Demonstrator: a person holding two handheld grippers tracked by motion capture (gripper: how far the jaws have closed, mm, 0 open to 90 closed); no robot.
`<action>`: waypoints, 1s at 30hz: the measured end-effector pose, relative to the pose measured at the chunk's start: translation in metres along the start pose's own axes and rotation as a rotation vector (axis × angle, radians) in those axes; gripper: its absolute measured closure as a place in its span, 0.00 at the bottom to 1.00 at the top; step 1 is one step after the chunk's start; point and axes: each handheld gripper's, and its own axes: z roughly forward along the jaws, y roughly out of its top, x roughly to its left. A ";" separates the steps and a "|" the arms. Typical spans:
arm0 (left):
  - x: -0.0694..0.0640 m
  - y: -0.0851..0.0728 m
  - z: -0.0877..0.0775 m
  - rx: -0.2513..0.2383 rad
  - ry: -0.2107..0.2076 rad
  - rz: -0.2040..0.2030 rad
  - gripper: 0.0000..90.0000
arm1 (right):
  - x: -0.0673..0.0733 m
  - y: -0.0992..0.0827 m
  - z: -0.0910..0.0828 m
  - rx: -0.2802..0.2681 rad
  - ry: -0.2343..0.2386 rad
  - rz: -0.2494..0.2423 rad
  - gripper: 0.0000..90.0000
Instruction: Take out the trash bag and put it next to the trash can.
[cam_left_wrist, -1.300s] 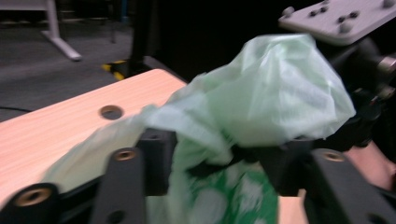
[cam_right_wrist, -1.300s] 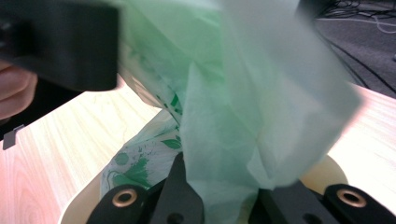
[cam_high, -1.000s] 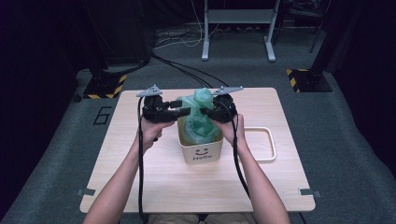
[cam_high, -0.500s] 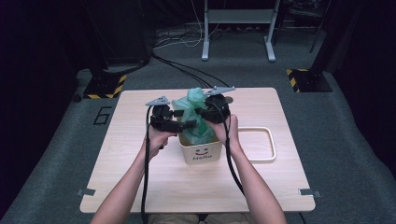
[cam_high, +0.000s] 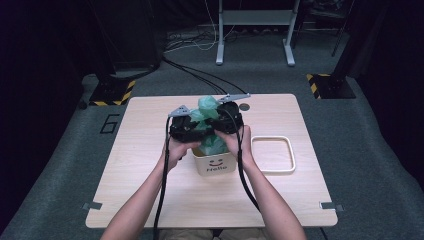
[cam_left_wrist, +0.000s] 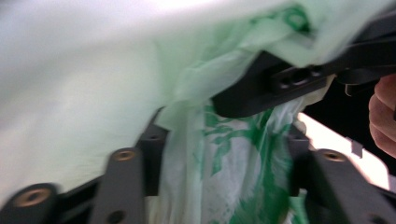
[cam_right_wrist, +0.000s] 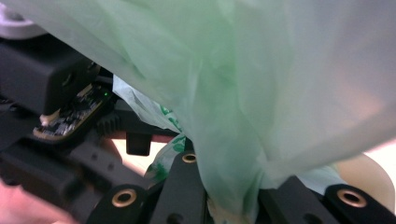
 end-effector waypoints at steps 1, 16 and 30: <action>0.001 0.000 0.000 -0.003 -0.011 -0.004 0.63 | -0.001 0.000 0.000 0.002 0.012 0.007 0.98; 0.001 0.003 -0.006 -0.050 0.005 -0.005 1.00 | -0.007 0.000 -0.017 0.007 0.033 -0.005 0.74; -0.006 0.022 -0.018 -0.092 0.032 0.048 1.00 | -0.014 -0.034 -0.081 -0.005 -0.013 -0.046 0.18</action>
